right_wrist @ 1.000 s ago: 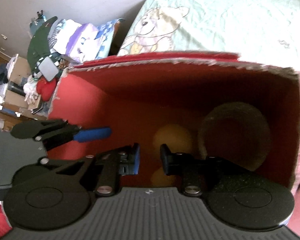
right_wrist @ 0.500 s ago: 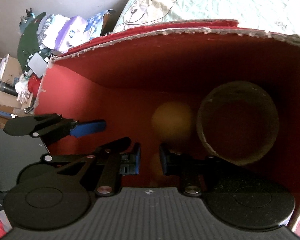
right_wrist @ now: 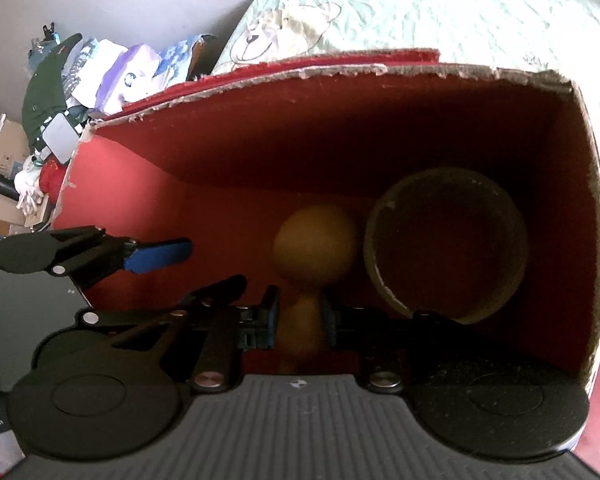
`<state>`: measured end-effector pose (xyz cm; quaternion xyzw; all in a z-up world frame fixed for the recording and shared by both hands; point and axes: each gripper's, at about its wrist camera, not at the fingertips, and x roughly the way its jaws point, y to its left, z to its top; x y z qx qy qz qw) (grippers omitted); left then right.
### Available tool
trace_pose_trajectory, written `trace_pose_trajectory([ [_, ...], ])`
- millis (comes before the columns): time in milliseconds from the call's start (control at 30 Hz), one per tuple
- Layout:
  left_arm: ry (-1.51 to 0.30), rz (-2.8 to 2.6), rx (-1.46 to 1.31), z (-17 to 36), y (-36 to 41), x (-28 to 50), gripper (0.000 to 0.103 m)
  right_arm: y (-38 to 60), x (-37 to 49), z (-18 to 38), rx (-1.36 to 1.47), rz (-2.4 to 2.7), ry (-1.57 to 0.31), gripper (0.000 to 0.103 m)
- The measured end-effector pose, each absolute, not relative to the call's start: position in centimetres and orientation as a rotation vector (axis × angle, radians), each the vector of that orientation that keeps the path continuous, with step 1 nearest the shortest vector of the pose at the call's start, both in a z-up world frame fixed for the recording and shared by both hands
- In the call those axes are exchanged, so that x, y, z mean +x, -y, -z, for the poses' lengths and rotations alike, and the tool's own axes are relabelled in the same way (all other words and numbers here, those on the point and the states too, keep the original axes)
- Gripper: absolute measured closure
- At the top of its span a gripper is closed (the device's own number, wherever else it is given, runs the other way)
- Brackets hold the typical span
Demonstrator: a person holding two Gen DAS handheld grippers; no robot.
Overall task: Organize objects
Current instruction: 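Open the right tool and release the gourd inside the box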
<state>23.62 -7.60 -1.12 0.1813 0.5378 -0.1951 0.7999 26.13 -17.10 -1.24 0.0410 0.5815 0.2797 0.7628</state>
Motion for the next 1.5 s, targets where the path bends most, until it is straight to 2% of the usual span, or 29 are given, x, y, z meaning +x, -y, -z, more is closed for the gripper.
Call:
trace_pose_trajectory([
  [100,-1.120,0.394,0.417,0.9,7.9,23.1,0.051,17.3,26.0,1.1,0.091,-0.596,-1.239,0.076],
  [167,-1.106,0.388,0.424,1.0,7.9,23.2,0.043,17.4,26.0,1.1,0.101,-0.592,-1.229,0.076],
  [233,-1.099,0.382,0.422,0.8,7.8,23.0,0.042,17.6,26.1,1.2,0.128,-0.579,-1.224,0.076],
  [800,-1.053,0.319,0.447,0.3,8.1,21.8,0.040,17.8,25.4,0.7,0.095,-0.502,-1.154,0.076],
  [1200,-1.020,0.290,0.446,-0.2,8.3,20.8,0.040,18.0,25.5,0.6,0.098,-0.479,-1.120,0.081],
  [1500,-0.988,0.289,0.449,-0.5,8.3,20.1,0.037,18.0,25.1,0.4,0.115,-0.480,-1.089,0.081],
])
